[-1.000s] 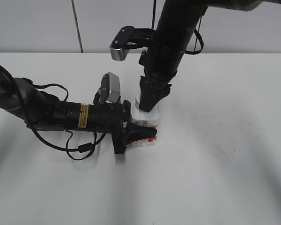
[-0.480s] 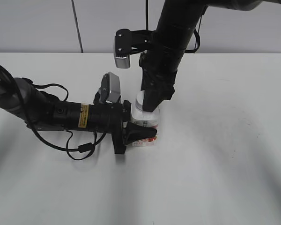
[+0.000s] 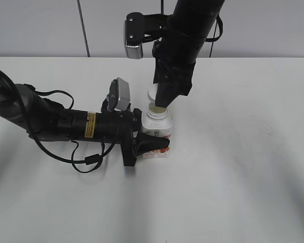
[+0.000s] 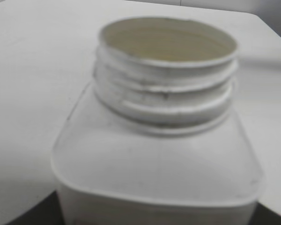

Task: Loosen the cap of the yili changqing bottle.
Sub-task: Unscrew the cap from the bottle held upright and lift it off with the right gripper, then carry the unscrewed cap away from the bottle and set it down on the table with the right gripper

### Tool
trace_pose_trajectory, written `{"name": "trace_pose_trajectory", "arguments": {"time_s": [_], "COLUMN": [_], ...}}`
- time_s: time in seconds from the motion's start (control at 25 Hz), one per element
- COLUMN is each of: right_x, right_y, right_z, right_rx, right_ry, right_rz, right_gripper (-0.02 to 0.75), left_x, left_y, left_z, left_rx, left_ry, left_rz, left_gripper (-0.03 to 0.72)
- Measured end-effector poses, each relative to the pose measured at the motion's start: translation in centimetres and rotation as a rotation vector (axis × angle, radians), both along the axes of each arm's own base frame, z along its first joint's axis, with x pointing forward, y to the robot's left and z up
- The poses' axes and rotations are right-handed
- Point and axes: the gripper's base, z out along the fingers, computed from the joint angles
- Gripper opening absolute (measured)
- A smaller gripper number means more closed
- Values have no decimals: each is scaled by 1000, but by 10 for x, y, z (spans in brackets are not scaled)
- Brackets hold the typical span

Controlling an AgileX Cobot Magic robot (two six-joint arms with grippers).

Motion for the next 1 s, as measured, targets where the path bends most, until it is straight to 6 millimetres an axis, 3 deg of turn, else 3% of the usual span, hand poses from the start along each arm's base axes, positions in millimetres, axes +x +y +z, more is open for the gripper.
{"name": "trace_pose_trajectory", "arguments": {"time_s": [0.2, 0.56, 0.72, 1.0], "right_x": [3, 18, 34, 59], "right_y": [0, -21, -51, -146], "right_z": [10, 18, 21, -6], "right_rx": [6, -66, -19, -30], "right_ry": [-7, 16, 85, 233], "right_rz": [-96, -589, -799, -1207], "right_gripper": [388, 388, 388, 388], "left_x": [0, 0, 0, 0], "left_y": [0, 0, 0, 0], "left_z": [0, 0, 0, 0], "left_rx": [0, 0, 1, 1], "left_ry": [0, 0, 1, 1], "left_rz": [0, 0, 1, 1], "left_gripper": [366, 366, 366, 366]}}
